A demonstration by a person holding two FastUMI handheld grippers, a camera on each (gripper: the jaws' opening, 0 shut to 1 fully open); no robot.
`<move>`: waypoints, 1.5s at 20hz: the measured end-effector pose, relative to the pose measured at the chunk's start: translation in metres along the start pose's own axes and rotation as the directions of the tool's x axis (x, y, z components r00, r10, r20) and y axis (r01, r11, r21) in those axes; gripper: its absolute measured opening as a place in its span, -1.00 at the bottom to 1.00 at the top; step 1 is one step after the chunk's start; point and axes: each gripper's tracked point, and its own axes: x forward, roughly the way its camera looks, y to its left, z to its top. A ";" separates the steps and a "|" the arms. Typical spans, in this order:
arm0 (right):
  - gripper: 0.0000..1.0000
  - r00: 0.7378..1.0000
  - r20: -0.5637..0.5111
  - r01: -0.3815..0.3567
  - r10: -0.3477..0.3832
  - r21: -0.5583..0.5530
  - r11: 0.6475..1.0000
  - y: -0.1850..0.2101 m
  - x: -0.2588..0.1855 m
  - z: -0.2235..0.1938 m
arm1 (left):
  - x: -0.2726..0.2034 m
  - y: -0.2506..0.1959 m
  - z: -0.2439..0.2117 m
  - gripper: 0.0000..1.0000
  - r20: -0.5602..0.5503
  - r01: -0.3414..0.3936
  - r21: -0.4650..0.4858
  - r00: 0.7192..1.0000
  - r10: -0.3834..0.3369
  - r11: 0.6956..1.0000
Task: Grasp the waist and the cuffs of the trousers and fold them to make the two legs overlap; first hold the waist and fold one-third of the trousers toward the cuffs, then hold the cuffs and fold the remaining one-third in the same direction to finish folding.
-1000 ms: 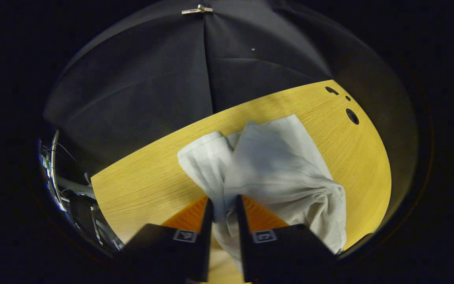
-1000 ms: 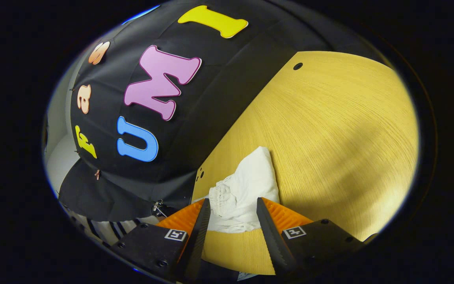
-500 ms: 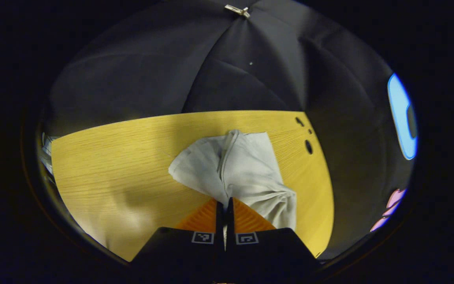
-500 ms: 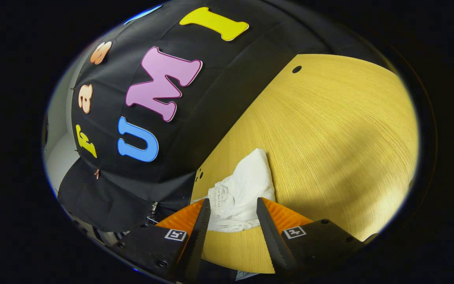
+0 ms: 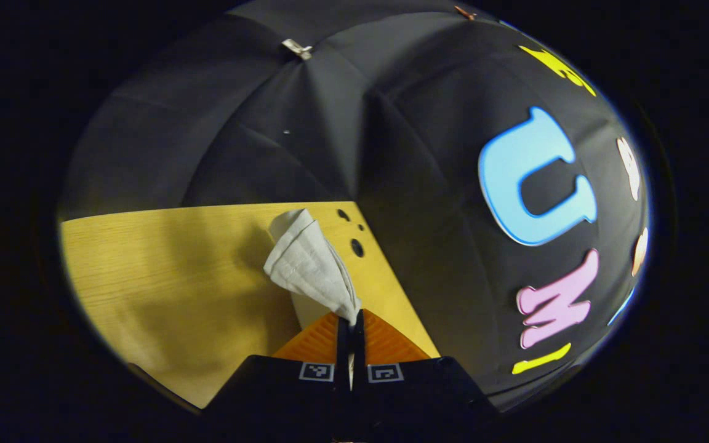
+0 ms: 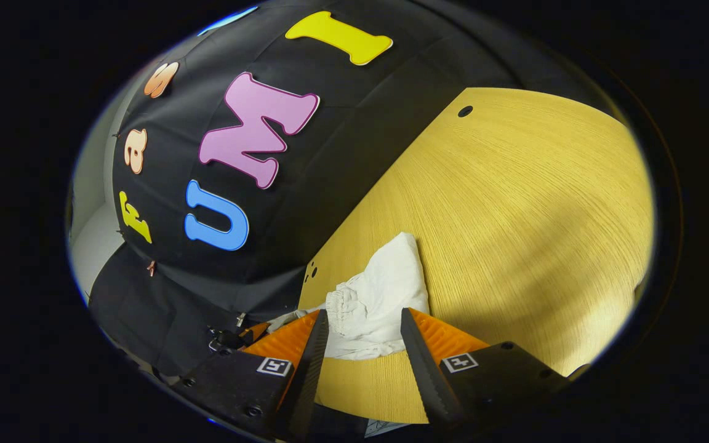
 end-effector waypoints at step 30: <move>0.59 0.982 -0.059 0.187 -0.179 0.226 0.956 -0.063 -0.014 0.008 | -0.010 -0.044 -0.317 -0.79 -0.725 0.552 0.589 0.684 0.084 0.590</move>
